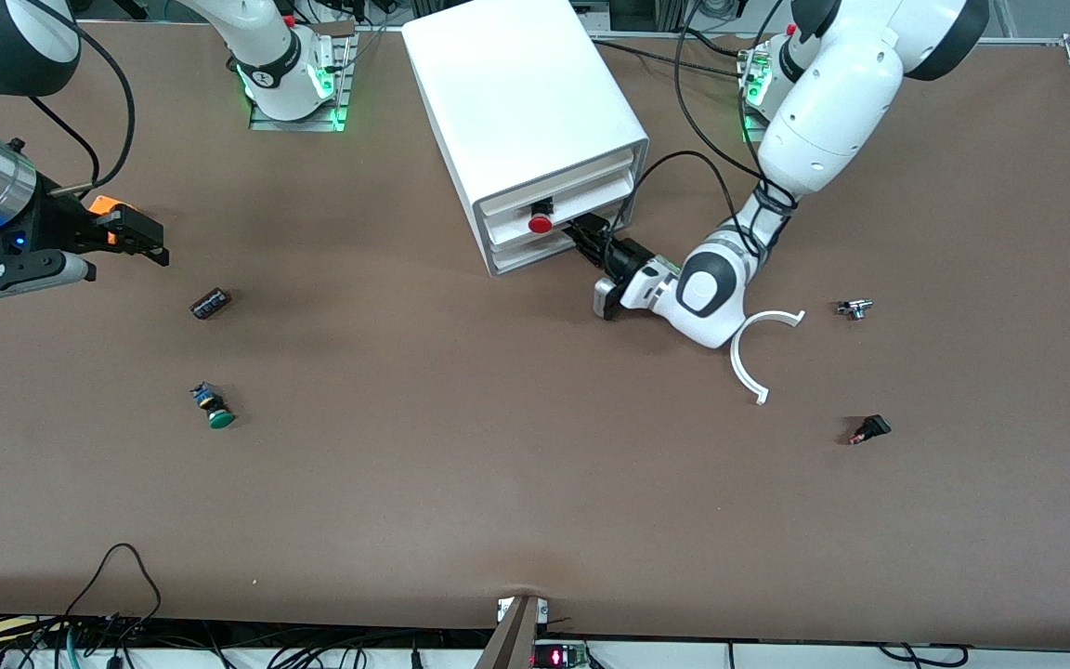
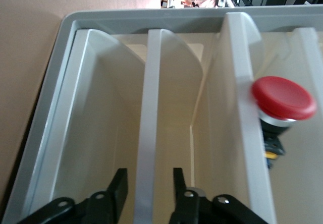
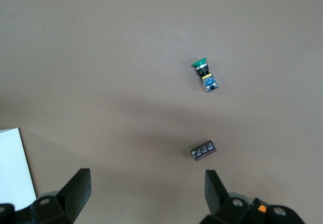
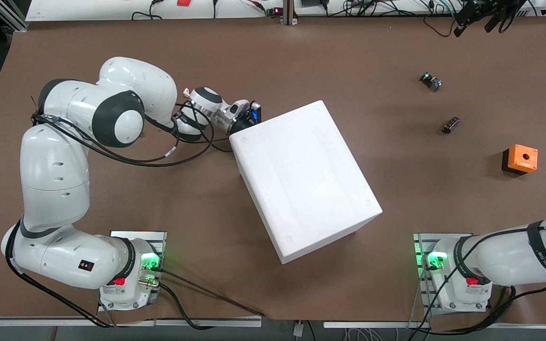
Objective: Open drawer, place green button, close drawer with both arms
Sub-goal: 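Pull the drawer open with the left gripper while the right gripper reaches the button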
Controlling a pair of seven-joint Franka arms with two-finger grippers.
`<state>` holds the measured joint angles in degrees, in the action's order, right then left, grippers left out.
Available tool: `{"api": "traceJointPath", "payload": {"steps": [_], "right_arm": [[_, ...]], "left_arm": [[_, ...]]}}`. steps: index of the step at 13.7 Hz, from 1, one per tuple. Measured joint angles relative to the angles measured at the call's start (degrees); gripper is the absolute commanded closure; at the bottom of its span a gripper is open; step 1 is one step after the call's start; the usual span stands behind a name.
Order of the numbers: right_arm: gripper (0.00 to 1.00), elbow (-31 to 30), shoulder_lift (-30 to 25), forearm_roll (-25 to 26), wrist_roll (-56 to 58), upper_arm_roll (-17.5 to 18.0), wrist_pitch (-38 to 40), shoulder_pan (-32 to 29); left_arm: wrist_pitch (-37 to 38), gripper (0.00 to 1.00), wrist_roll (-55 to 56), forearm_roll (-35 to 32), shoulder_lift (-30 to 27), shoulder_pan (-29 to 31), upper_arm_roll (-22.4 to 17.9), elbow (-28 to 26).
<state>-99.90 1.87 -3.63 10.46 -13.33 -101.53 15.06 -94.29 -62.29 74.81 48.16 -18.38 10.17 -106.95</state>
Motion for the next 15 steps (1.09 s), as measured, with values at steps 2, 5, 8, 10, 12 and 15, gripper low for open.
{"api": "traceJointPath", "payload": {"steps": [2, 5, 8, 10, 12, 15], "right_arm": [[0.0, 0.4, 0.07, 0.0, 0.0, -0.16, -0.08, -0.09], [0.0, 1.6, 0.96, -0.01, 0.0, -0.18, -0.1, -0.1], [0.0, 2.06, 2.38, 0.0, 0.02, -0.19, -0.22, -0.17], [0.0, 2.42, 4.88, 0.02, 0.38, -0.18, -0.92, -0.17], [0.0, 3.76, 8.25, 0.04, 2.67, -0.11, -1.38, -0.13], [0.0, 4.37, 13.28, 3.74, 8.21, 0.26, -2.84, 0.06]], "left_arm": [[-1.26, 0.81, -0.91, 0.96, 0.0, -0.79, 0.0, -0.46], [-1.2, 0.93, -1.16, 1.32, -0.04, -0.6, -0.07, -0.5], [-1.07, 0.93, -1.16, 1.72, -0.13, -0.53, -0.15, -0.52], [-1.06, 0.93, -1.05, 1.77, -0.16, -0.4, -0.23, -0.51], [-1.06, 0.93, -0.52, 1.78, -0.24, -0.11, -0.44, -0.45], [-1.06, 0.91, 1.0, 1.79, -0.33, 0.46, -0.89, 0.3]]}}
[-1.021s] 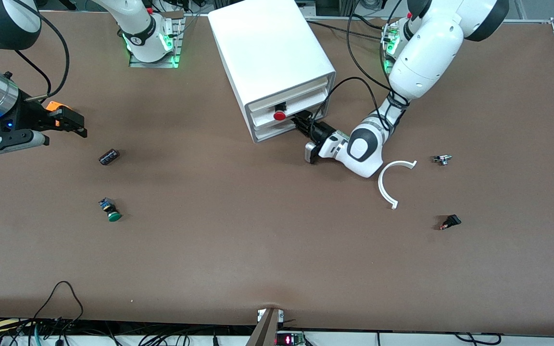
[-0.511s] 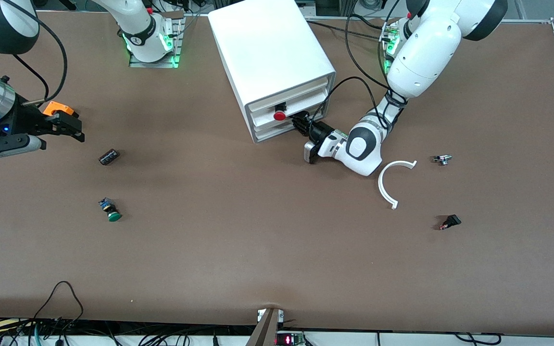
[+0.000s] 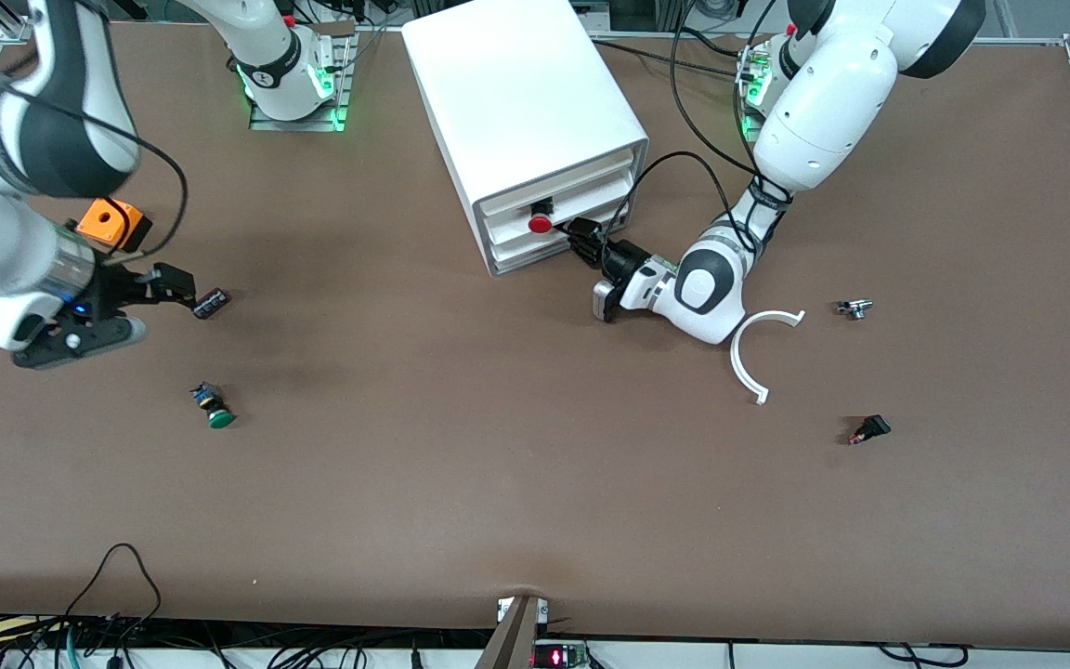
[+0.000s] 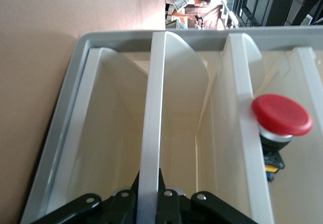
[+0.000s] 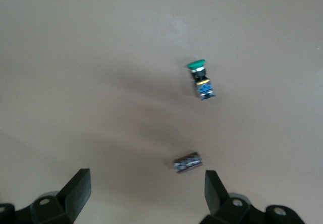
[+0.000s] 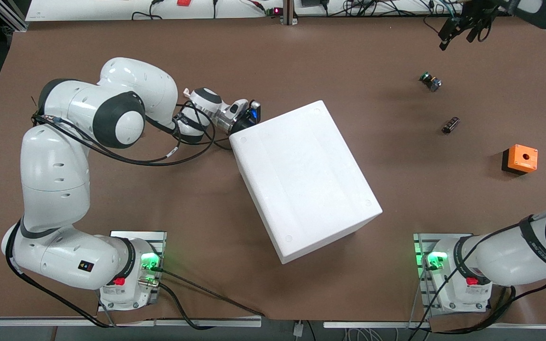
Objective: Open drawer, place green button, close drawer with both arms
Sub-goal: 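Pull the drawer open with the left gripper while the right gripper reaches the button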
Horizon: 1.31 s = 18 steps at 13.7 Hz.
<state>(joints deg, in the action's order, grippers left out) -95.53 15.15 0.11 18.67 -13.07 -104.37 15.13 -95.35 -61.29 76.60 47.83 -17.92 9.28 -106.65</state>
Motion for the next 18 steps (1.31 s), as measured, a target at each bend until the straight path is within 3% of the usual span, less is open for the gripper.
{"api": "traceJointPath", "payload": {"steps": [6, 11, 16, 18], "right_arm": [[0.0, -0.04, 11.62, -1.8, 17.26, -0.27, -14.44, -4.03], [0.0, 0.05, 21.93, -3.3, 19.49, 0.04, -27.63, -4.36], [0.0, -0.07, 24.5, -3.41, 20.26, -0.03, -30.04, -4.94], [0.05, -1.31, 24.52, -5.18, 22.35, -0.16, -30.05, -5.81]], "left_arm": [[-1.0, 0.88, 5.73, 0.12, -0.01, 2.92, -0.75, 2.49], [-2.01, 0.87, 9.44, 0.12, 0.02, 4.06, -0.97, 4.34], [-2.18, 0.83, 12.05, 0.12, 0.02, 4.67, -2.81, 6.18], [-2.17, 0.83, 12.28, 0.12, 0.03, 4.72, -3.83, 6.28]]}}
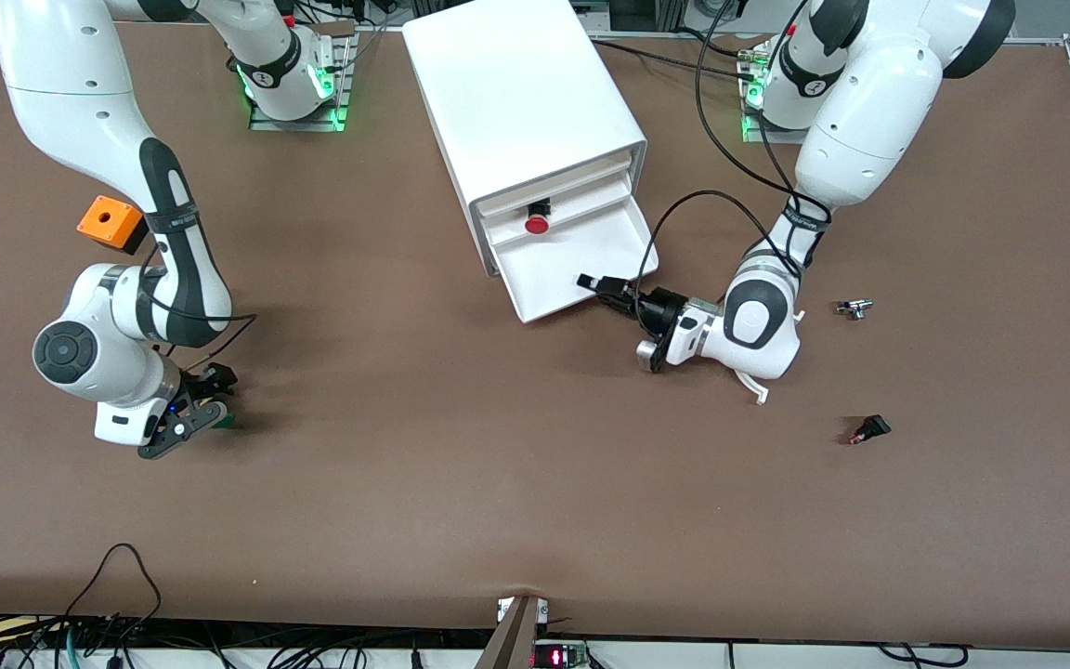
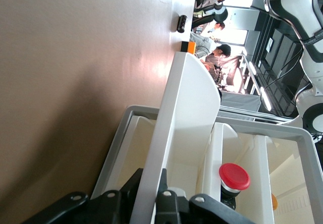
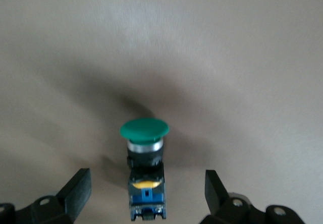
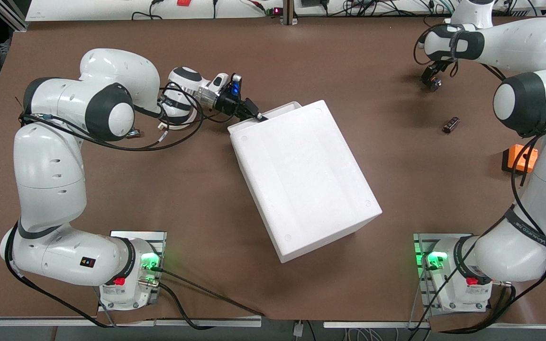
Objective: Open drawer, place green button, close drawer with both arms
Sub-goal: 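Grasp the green button with the right gripper while the left gripper releases, then carry the green button over the open drawer with the right gripper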
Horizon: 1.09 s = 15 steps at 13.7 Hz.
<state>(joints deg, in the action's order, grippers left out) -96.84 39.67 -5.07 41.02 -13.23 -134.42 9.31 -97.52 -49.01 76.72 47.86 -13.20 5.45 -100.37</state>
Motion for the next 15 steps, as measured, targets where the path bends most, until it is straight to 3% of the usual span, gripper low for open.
{"api": "traceJointPath", "payload": {"steps": [1, 2, 3, 5, 8, 12, 15], "right_arm": [[0.13, -0.77, 0.02, -1.75, 1.74, -0.04, -0.03, -0.44], [0.24, -1.3, 0.04, -3.43, 3.44, -0.05, -0.09, -0.92], [0.38, -1.58, 0.05, -4.43, 4.7, -0.06, -0.1, -1.37], [0.68, -1.77, 0.05, -4.96, 5.28, -0.06, -0.1, -1.75], [0.96, -1.84, 0.05, -5.96, 5.29, 0.0, -0.1, -1.75], [1.0, -1.1, -0.12, -10.04, 5.2, 0.62, 1.3, -1.46], [1.0, 3.45, -0.6, -12.24, 0.89, 1.37, 9.15, 0.09]], "left_arm": [[0.01, 0.81, 0.19, 0.0, -0.01, 0.11, -0.39, 0.22], [0.03, 0.3, 0.32, 0.0, -0.01, 0.21, -0.64, 0.39], [0.04, 0.0, 0.48, 0.0, -0.01, 0.35, -0.92, 0.56], [0.3, 0.0, 1.0, 0.0, -0.09, 0.86, -1.06, 0.73], [0.73, 0.0, 5.09, -3.06, -1.31, 1.86, -1.33, 1.39], [0.85, 0.0, 7.04, -14.3, -5.15, 6.28, -1.95, 1.93], [0.86, 0.0, 9.39, -27.9, -8.7, 7.13, -4.61, 4.61]]}}
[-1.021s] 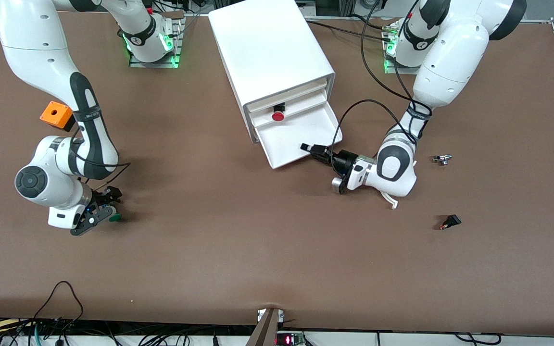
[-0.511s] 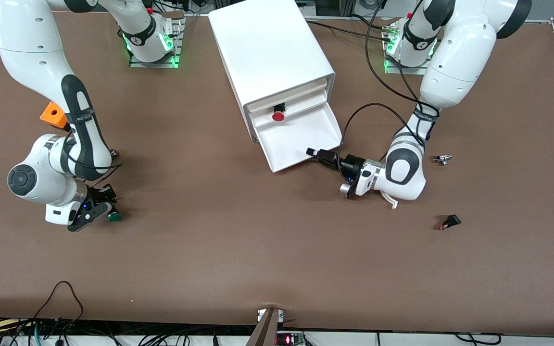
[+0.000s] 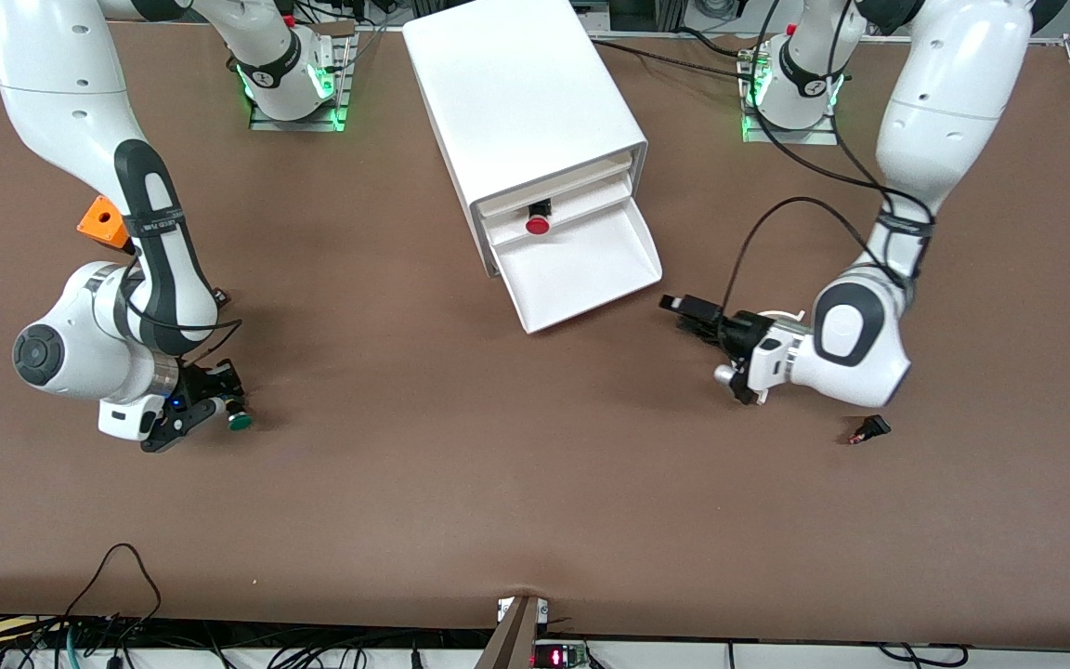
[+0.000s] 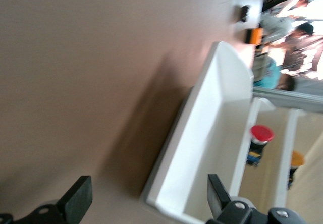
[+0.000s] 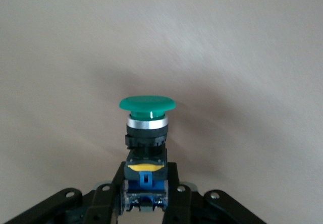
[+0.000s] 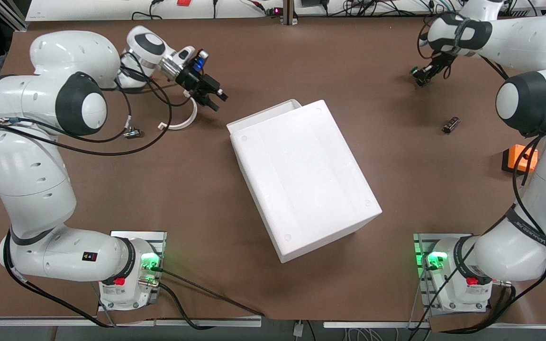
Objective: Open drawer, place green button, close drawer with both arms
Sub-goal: 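Carry the green button over the open drawer with the right gripper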
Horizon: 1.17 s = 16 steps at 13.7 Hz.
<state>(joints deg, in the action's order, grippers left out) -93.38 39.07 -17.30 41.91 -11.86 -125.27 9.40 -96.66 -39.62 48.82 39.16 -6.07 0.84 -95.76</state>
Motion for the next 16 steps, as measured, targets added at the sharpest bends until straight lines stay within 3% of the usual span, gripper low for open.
{"api": "traceJointPath", "payload": {"steps": [5, 9, 12, 16], "right_arm": [[1.0, 5.24, -3.94, -0.43, -24.03, 0.67, 10.53, 10.07], [1.0, 7.38, -6.81, -0.48, -51.73, 0.99, 14.56, 24.2], [1.0, 9.02, -7.26, -0.5, -70.03, 1.15, 14.69, 34.54], [1.0, 9.22, -7.11, -0.49, -82.48, 1.04, 14.13, 43.68]], "left_arm": [[0.11, 0.0, 10.23, -20.72, -8.53, 0.24, -1.47, 2.47], [-0.98, 0.0, 25.34, -29.08, -11.32, -1.49, -0.45, 2.92], [-2.8, 0.0, 39.89, -36.65, -11.32, -6.36, -0.1, 4.26], [-3.14, 0.0, 62.95, -38.25, -11.33, -8.1, -0.08, 5.84]]}}
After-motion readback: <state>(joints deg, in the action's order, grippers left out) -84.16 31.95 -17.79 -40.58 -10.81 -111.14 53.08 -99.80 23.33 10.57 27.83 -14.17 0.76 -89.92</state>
